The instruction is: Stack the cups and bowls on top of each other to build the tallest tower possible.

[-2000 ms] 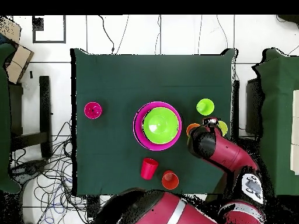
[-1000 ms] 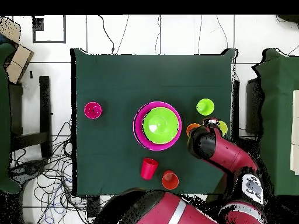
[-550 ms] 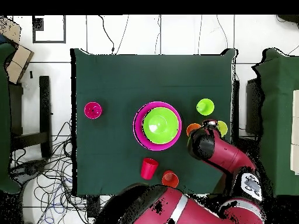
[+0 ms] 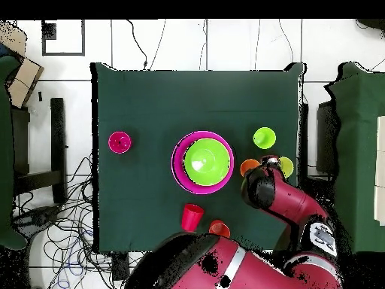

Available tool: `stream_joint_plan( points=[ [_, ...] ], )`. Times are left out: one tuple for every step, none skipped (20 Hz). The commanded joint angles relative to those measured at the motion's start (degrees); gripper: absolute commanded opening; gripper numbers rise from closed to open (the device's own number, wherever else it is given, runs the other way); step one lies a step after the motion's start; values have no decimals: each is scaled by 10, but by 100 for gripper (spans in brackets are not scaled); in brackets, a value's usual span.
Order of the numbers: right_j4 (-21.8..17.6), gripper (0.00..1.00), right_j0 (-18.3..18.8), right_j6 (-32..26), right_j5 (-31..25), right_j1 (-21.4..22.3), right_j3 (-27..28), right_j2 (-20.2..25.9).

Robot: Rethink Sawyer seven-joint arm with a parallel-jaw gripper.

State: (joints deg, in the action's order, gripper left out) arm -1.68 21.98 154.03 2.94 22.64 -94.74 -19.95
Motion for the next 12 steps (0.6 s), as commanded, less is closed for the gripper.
stream_joint_plan(
  points=[
    [-40,100,10,12,4,-24,-28,83],
    [-41,100,12,11,4,-23,-29,84],
    [-41,100,13,10,3,-22,-30,84],
    [-42,100,14,9,3,-21,-30,85],
    [-43,100,15,9,3,-20,-31,86],
    [-44,100,16,8,3,-19,-32,87],
    [-46,100,19,9,7,-18,-32,90],
    [-47,100,21,9,10,-18,-33,92],
    [-49,100,23,10,15,-19,-32,93],
    [-49,100,23,12,20,-22,-31,92],
    [-50,100,24,12,23,-24,-29,93],
    [-52,100,25,12,25,-26,-27,93]
  ],
)
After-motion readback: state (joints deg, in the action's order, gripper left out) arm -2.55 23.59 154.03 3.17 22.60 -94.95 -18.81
